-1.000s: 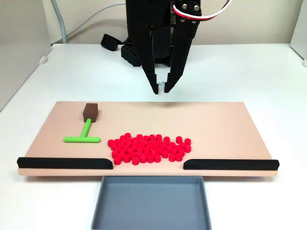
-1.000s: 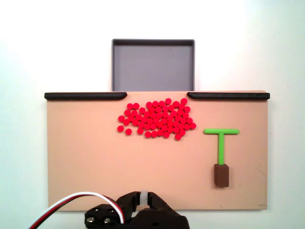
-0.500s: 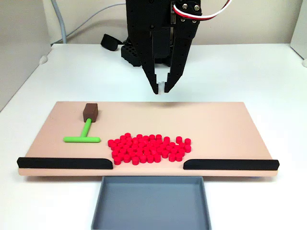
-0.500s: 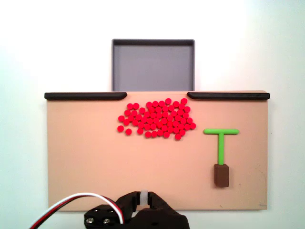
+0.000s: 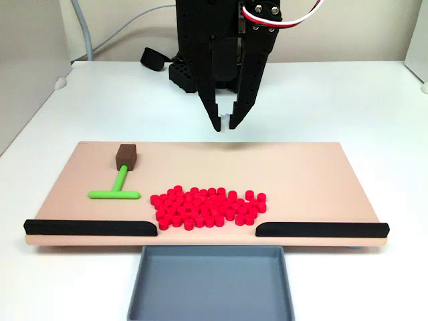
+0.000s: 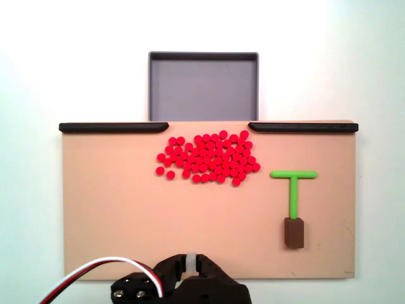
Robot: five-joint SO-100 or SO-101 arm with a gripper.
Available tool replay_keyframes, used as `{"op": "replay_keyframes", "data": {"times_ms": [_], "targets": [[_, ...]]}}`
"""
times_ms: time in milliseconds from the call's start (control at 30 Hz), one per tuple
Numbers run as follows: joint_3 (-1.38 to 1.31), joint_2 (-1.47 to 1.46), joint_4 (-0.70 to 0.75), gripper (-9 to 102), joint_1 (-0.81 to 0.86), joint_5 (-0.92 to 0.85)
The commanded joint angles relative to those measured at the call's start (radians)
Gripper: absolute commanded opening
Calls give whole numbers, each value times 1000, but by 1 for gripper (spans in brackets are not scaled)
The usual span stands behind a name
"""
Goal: Grasp a green tool by the dark brown handle.
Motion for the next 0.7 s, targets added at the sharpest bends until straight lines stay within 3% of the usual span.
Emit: {"op": "replay_keyframes", "data": {"times_ms": [0,500,667], "targets": [[-32,23,-2,0,17,-14],[-103,41,5,0,86,-8],[-129,40,48,0,137,-103]]}}
